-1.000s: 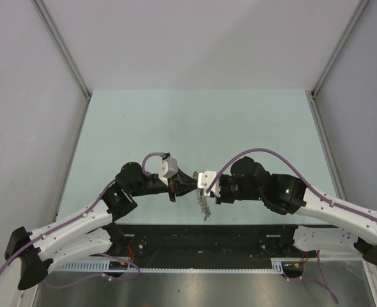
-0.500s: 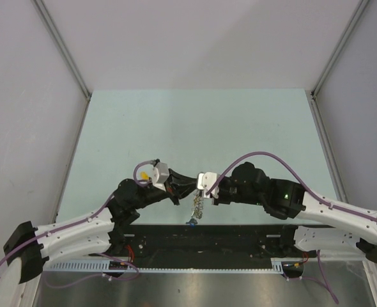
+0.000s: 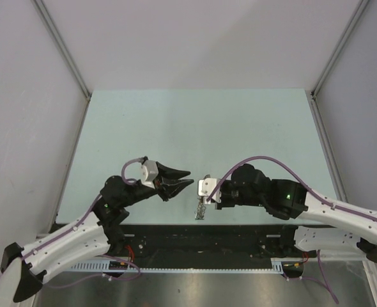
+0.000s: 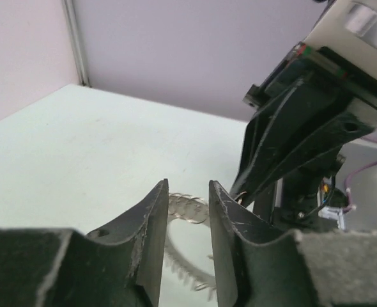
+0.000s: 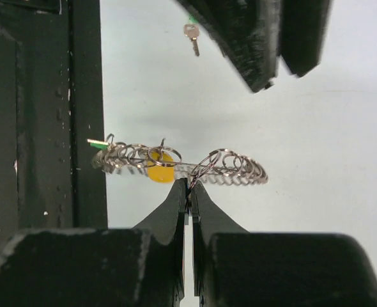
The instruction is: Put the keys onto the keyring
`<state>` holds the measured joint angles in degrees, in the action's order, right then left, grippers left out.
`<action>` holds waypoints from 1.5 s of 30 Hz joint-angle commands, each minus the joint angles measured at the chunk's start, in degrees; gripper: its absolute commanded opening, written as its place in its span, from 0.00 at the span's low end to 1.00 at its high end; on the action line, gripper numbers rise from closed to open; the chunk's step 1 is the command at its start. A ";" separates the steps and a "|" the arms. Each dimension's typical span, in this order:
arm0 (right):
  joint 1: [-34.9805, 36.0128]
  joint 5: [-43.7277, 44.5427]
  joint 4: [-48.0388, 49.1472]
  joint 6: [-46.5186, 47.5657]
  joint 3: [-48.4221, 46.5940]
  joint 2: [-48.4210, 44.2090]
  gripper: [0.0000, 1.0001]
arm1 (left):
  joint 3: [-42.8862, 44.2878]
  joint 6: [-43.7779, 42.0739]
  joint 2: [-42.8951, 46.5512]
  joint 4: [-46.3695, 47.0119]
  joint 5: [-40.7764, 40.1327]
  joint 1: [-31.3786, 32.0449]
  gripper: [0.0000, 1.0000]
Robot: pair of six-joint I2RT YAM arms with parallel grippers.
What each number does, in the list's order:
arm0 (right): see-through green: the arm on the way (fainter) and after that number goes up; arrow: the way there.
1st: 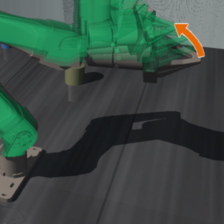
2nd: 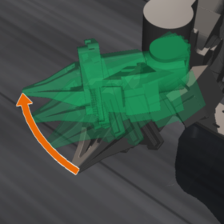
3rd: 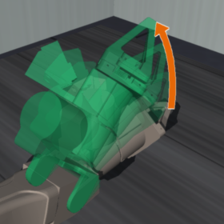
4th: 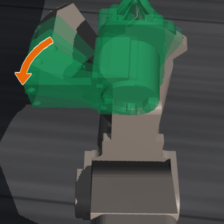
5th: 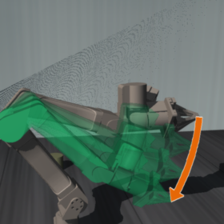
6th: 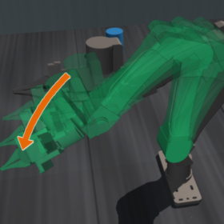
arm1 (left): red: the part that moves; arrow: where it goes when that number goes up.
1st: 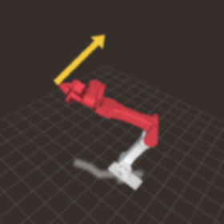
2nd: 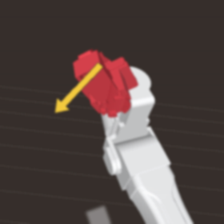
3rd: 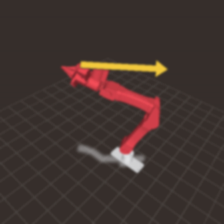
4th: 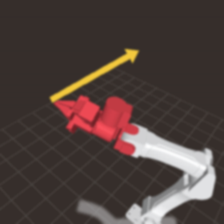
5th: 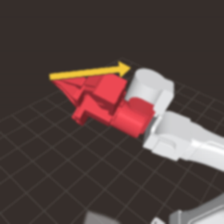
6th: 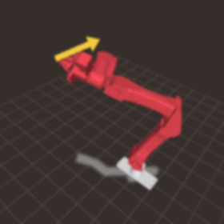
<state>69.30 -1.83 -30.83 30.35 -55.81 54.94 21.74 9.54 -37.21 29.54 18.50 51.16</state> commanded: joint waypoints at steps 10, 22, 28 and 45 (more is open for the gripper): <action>0.57 -2.66 -3.80 2.87 -5.89 2.28 0.00 | 26.77 -33.51 -15.24 -46.84 31.50 -7.56 0.51; 1.45 -3.18 -4.41 2.96 -6.68 3.16 0.00 | 35.39 -42.50 -26.59 -57.93 37.84 -5.19 0.46; 1.63 -3.45 -4.41 3.05 -6.68 3.60 0.00 | 35.74 -42.68 -27.39 -57.49 37.84 -4.75 0.43; 1.81 -2.84 -4.77 2.44 -6.77 3.51 0.00 | 34.69 -41.54 -27.31 -56.44 36.17 -3.43 0.00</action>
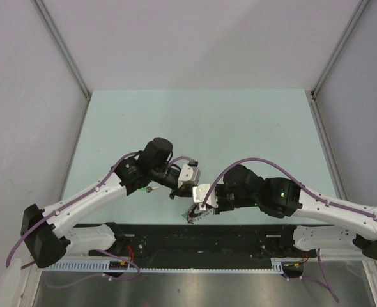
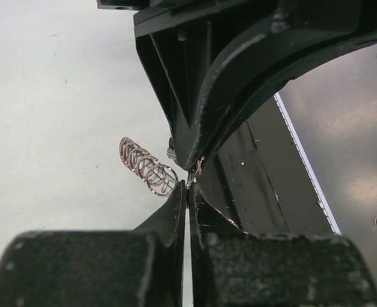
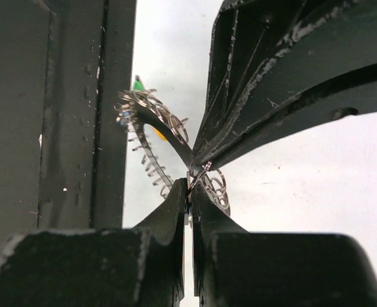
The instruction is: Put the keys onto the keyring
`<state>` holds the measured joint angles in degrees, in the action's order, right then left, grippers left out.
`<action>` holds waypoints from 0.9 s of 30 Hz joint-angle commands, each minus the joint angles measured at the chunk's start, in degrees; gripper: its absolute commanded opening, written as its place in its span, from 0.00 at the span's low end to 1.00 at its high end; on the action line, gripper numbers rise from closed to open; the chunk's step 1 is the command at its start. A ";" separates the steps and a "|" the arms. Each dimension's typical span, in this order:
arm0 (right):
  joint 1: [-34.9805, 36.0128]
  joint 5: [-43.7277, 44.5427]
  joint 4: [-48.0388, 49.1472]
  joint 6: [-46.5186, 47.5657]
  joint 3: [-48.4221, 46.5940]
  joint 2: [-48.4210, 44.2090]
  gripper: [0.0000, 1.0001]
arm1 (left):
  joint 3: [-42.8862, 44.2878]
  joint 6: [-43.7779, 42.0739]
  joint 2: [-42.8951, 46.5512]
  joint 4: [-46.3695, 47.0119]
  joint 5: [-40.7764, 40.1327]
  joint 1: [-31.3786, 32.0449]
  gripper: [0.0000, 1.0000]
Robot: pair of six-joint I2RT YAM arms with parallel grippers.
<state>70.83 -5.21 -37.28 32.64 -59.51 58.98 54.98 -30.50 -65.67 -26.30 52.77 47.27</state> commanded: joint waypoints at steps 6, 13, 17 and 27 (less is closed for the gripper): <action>0.28 3.36 -0.51 -1.26 -3.07 -2.11 0.00 | -0.22 1.39 4.32 1.60 0.58 -0.24 0.00; 0.36 4.16 -3.41 -3.55 -2.98 -3.08 0.00 | -5.05 11.15 8.98 13.97 0.85 -2.00 0.00; 0.28 3.54 -3.15 -4.08 -2.81 -2.73 0.00 | -8.13 20.01 11.34 22.51 -1.17 -1.91 0.00; 0.45 3.10 0.53 -4.52 -1.49 -2.47 0.00 | -14.28 33.48 15.75 39.48 -10.04 -1.12 0.00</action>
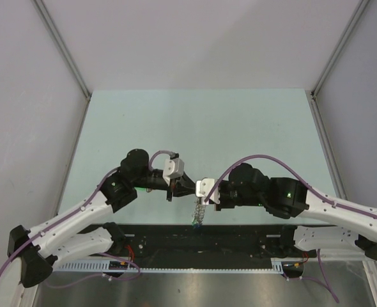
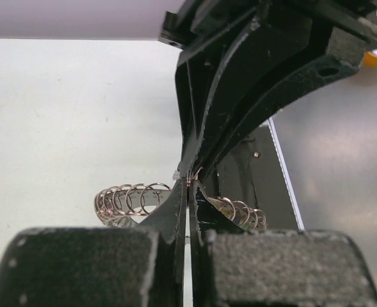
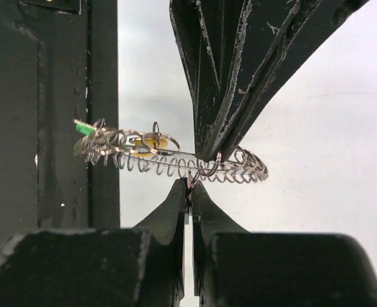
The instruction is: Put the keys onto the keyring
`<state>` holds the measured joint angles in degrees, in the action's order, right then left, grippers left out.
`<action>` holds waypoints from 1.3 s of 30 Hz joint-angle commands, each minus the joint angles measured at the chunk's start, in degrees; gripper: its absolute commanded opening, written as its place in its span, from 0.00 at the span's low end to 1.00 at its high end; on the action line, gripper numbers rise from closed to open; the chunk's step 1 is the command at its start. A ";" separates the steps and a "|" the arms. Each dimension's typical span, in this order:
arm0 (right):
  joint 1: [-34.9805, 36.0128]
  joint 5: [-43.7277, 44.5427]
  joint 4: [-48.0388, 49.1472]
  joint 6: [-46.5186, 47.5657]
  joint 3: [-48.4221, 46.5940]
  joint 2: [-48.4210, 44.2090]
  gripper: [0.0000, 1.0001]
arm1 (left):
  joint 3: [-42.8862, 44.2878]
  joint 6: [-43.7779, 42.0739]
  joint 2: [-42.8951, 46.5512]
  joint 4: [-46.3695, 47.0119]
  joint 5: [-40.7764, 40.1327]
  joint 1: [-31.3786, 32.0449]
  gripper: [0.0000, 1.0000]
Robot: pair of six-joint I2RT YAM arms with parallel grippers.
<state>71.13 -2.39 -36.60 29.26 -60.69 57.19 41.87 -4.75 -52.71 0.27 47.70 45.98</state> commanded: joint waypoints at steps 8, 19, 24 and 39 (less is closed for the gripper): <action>0.15 1.34 3.19 -1.83 1.18 -1.20 0.00 | -5.92 12.66 3.31 22.75 -11.57 3.07 0.00; 0.15 2.39 4.69 -2.10 2.24 -1.29 0.00 | -9.79 13.54 5.07 25.31 -18.61 3.24 0.00; 0.06 4.06 5.48 -1.75 2.24 -0.85 0.00 | -8.39 11.44 4.11 20.48 -20.28 3.24 0.00; -2.31 3.45 7.15 -3.68 2.24 0.99 0.00 | -8.29 8.97 3.66 14.41 -24.50 2.81 0.29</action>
<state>69.80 2.66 -32.34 26.94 -58.17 58.35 31.66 5.96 -50.00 14.90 27.00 49.32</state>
